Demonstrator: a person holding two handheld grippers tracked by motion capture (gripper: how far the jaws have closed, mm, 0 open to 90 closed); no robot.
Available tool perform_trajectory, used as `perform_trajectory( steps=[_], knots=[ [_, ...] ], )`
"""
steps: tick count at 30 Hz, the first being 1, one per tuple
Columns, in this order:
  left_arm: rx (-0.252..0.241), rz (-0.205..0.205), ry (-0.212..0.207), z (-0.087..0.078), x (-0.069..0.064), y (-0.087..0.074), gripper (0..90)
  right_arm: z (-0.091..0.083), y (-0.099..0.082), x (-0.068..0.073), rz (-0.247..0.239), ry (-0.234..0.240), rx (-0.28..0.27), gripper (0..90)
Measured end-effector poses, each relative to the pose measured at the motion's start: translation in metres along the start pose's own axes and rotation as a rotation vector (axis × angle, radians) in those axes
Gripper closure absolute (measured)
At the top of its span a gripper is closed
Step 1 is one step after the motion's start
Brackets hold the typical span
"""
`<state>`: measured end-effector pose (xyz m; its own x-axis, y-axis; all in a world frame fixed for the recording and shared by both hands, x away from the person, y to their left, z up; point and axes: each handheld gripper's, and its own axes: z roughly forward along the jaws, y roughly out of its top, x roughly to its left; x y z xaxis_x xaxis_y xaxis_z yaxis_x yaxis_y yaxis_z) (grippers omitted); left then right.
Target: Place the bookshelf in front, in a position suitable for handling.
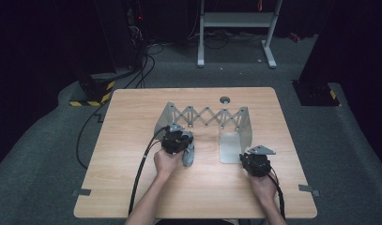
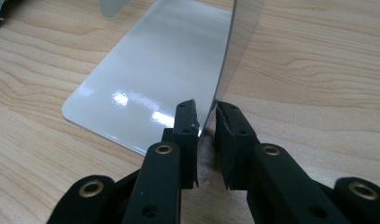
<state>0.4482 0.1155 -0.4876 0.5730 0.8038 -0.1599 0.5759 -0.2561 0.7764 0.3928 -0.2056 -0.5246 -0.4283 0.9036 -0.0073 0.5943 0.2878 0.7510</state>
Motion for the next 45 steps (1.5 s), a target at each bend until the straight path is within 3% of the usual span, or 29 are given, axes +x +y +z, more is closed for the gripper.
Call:
perform_trajectory(
  steps=[4,10,19,26,45],
  knots=[
    [-0.049,0.001,-0.016,-0.013,-0.003,0.006,80.6,0.0,0.0,0.0,0.001,0.001,0.0,79.0],
    [-0.128,0.05,-0.022,-0.041,-0.015,0.026,80.5,0.0,0.0,0.0,0.001,0.001,0.0,79.0],
    [-0.172,0.083,-0.032,-0.058,-0.025,0.044,80.3,0.0,0.0,0.0,0.0,0.002,0.001,79.0],
    [-0.159,0.091,-0.037,-0.055,-0.027,0.038,80.2,0.0,0.0,0.0,-0.003,0.003,-0.001,79.0],
    [-0.067,0.095,-0.017,-0.022,-0.023,0.016,80.0,0.0,0.0,0.0,-0.004,0.002,-0.001,79.0]
  ],
)
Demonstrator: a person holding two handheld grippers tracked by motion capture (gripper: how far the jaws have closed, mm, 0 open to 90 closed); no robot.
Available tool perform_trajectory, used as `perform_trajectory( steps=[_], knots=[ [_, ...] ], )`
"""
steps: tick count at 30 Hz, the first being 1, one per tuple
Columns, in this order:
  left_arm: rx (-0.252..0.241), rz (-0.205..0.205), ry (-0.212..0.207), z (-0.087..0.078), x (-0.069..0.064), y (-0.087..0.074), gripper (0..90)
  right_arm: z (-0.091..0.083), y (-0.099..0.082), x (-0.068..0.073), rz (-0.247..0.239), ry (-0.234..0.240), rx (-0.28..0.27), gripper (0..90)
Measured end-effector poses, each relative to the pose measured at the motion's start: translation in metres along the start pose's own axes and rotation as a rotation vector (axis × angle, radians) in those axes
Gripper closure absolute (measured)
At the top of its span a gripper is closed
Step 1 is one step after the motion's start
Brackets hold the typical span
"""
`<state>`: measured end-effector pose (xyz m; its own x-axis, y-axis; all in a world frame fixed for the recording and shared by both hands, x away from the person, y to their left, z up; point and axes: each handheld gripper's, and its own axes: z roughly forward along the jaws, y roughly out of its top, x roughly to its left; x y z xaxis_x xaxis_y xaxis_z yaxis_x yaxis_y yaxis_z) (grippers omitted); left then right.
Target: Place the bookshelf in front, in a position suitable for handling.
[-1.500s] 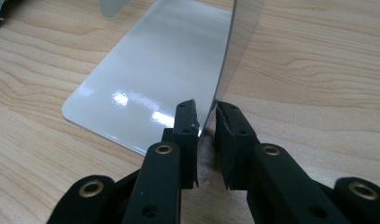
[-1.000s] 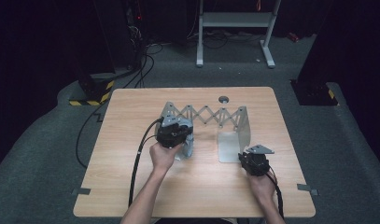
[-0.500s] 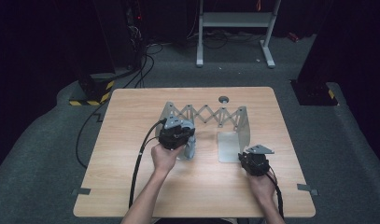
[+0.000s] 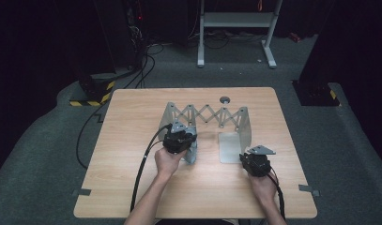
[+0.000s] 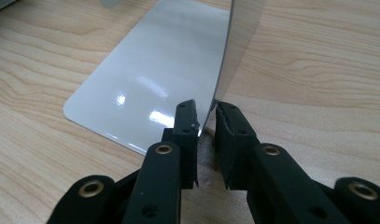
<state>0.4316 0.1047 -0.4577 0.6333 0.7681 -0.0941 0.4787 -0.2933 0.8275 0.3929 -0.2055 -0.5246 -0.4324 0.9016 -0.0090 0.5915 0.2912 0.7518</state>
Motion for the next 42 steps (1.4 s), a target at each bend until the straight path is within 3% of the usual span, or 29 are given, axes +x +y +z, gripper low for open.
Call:
perform_trajectory(
  steps=[7,14,21,27,36,39,42],
  knots=[
    [0.046,-0.013,0.007,0.009,0.004,-0.011,80.1,0.0,0.0,0.0,0.001,0.0,0.0,79.0],
    [0.091,0.02,0.033,0.017,0.002,-0.02,80.1,0.0,0.0,0.0,0.004,0.001,0.001,79.0],
    [0.135,0.011,0.065,0.012,0.004,-0.044,80.1,0.0,0.0,0.0,0.0,0.0,0.0,79.0],
    [0.162,0.039,0.136,0.007,0.005,-0.05,80.2,0.0,0.0,0.0,0.0,0.0,0.0,79.0],
    [0.186,0.025,0.254,-0.009,0.016,-0.061,80.2,0.0,0.0,0.0,0.0,-0.001,0.0,79.0],
    [0.179,0.012,0.252,-0.01,0.016,-0.062,80.1,0.0,0.0,0.0,-0.002,-0.002,-0.001,79.0],
    [0.169,0.016,0.211,-0.006,0.01,-0.062,80.1,0.0,0.0,0.0,-0.002,-0.003,-0.001,79.0]
  ],
)
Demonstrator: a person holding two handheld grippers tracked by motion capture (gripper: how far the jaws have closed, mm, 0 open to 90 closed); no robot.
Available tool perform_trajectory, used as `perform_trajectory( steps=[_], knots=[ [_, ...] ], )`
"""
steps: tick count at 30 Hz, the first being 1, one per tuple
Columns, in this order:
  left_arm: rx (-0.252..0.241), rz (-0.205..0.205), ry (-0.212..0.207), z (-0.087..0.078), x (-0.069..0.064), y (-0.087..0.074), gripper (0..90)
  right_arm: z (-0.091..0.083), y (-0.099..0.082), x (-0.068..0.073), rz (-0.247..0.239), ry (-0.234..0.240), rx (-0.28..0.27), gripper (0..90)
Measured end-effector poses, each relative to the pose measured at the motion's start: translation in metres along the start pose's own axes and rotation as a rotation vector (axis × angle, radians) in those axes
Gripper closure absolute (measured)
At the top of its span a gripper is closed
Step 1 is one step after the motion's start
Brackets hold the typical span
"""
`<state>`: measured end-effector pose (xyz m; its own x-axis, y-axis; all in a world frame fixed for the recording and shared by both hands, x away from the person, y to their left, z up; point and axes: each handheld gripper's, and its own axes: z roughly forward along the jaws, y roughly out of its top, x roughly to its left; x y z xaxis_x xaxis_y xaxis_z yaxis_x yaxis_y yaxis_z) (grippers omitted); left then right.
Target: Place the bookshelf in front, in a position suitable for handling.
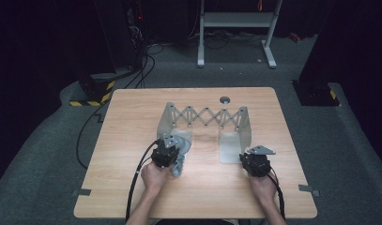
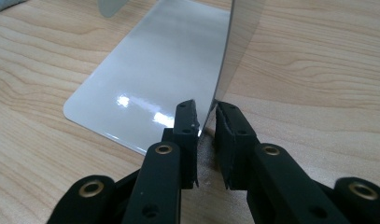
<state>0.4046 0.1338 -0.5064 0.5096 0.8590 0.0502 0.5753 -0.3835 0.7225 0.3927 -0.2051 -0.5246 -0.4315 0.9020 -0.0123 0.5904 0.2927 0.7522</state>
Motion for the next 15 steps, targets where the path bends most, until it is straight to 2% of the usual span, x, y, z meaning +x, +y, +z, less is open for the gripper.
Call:
perform_trajectory(
  steps=[2,4,6,10,13,15],
  knots=[
    [0.003,0.021,-0.014,0.003,-0.008,0.002,80.1,0.0,0.0,0.0,0.001,0.001,0.0,79.0],
    [0.0,0.017,-0.03,0.006,-0.011,0.003,80.1,0.0,0.0,0.0,0.001,0.001,0.0,79.0],
    [0.009,0.023,-0.015,0.007,-0.011,0.002,80.1,0.0,0.0,0.0,0.001,0.001,0.0,79.0],
    [0.02,0.0,0.033,0.001,0.0,-0.003,80.2,0.0,0.0,0.0,0.002,0.002,0.0,79.0],
    [0.012,-0.032,0.038,-0.005,0.01,-0.011,80.2,0.0,0.0,0.0,0.002,0.001,0.0,79.0],
    [0.009,-0.038,0.041,-0.006,0.01,-0.013,80.1,0.0,0.0,0.0,0.002,0.001,0.0,79.0]
  ],
)
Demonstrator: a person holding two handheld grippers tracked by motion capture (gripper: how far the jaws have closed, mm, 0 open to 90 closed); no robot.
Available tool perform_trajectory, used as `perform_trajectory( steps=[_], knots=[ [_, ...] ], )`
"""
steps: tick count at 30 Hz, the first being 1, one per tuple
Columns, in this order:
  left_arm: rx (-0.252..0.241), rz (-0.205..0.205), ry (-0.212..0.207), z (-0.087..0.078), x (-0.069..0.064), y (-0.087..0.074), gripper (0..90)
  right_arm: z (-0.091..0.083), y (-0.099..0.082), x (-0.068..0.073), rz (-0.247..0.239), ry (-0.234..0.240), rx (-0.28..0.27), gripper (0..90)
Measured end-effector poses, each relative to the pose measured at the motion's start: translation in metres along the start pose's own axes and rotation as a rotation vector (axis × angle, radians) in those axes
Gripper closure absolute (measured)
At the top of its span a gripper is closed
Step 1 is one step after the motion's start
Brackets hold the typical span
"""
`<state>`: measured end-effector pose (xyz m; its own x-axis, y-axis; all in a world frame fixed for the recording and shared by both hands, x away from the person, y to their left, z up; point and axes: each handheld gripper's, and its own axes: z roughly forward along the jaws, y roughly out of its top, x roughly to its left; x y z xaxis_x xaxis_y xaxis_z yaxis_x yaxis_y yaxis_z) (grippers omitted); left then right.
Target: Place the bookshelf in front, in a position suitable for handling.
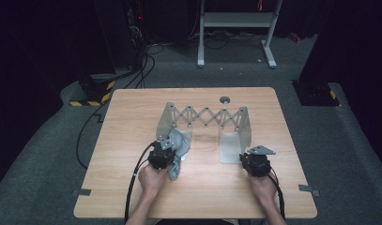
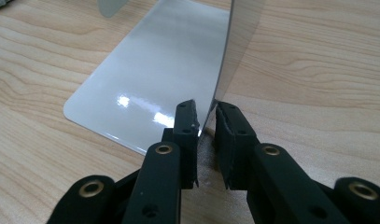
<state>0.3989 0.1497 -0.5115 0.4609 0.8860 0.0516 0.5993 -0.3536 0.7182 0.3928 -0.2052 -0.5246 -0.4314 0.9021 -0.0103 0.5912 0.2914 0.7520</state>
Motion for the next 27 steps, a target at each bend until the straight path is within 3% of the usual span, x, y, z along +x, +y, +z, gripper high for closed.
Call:
perform_trajectory(
  steps=[7,11,18,20,24,27],
  knots=[
    [-0.024,0.007,-0.048,0.007,-0.014,0.006,80.1,0.0,0.0,0.0,0.0,-0.001,0.0,79.0],
    [-0.008,0.041,-0.038,0.012,-0.021,0.011,80.1,0.0,0.0,0.0,-0.001,-0.001,0.0,79.0],
    [-0.003,-0.027,0.0,0.001,0.002,0.0,80.1,0.0,0.0,0.0,-0.001,-0.001,0.0,79.0],
    [0.0,-0.022,0.008,-0.001,0.004,-0.001,80.1,0.0,0.0,0.0,-0.002,-0.002,0.0,79.0],
    [-0.013,-0.017,-0.024,0.004,-0.005,0.003,80.1,0.0,0.0,0.0,-0.002,-0.002,0.0,79.0],
    [-0.008,0.02,-0.034,0.011,-0.017,0.01,80.1,0.0,0.0,0.0,-0.001,-0.002,0.0,79.0]
  ],
)
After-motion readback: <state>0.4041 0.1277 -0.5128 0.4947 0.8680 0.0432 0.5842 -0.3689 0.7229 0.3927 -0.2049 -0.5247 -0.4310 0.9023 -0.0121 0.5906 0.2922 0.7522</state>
